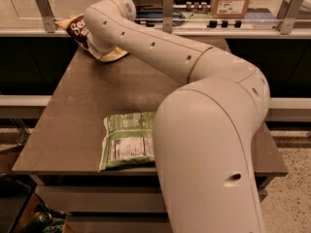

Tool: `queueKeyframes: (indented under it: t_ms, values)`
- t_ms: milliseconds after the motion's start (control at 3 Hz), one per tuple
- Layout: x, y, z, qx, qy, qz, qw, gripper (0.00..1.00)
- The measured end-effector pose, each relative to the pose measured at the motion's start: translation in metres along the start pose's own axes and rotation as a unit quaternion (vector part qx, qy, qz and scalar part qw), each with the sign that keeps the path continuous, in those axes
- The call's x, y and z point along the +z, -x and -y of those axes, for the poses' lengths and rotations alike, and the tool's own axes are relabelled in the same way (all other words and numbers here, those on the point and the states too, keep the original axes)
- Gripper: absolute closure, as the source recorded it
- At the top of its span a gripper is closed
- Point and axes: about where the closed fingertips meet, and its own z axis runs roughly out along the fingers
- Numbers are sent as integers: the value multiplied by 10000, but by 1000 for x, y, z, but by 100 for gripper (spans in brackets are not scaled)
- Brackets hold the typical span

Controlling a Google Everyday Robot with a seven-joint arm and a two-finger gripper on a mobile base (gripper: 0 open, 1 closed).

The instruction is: Pick brown chip bag

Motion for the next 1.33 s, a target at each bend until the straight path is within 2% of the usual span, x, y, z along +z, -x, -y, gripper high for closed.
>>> queueKeyframes:
  t_ms: [1000,1333]
  values:
    - [-3,3,2,-9,-23,29,10000,100]
    - [-40,40,25,-194,-357,321,9987,100]
